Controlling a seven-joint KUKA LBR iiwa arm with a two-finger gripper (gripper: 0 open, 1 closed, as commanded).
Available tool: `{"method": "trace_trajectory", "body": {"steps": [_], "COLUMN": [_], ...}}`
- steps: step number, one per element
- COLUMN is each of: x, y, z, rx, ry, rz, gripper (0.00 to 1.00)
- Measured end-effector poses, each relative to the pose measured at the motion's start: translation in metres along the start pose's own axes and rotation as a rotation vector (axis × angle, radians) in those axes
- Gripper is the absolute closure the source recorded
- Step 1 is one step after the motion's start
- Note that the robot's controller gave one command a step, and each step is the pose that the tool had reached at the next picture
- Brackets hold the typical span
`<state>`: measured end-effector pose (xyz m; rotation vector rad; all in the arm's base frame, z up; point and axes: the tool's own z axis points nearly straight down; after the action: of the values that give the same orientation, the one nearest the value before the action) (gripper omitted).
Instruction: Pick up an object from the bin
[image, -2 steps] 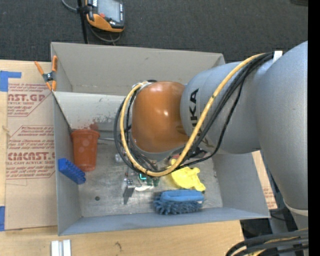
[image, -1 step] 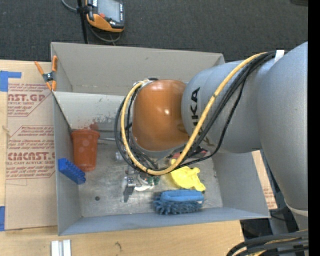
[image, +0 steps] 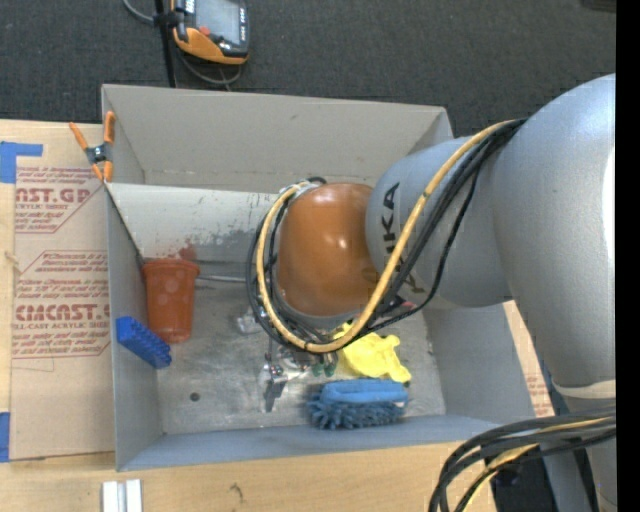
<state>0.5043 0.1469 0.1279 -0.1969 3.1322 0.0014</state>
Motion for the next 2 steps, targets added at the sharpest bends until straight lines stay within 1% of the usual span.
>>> {"method": "trace_trajectory", "body": {"steps": [1, 2], "x": [0.003, -0.012], "y": [-0.075, -0.096], "z": [0.042, 0.03], "rx": [0.0, 0.001], "ry": [0.003, 0.005], "rz": [-0.158, -0.156], "gripper": [0.0, 0.0]}}
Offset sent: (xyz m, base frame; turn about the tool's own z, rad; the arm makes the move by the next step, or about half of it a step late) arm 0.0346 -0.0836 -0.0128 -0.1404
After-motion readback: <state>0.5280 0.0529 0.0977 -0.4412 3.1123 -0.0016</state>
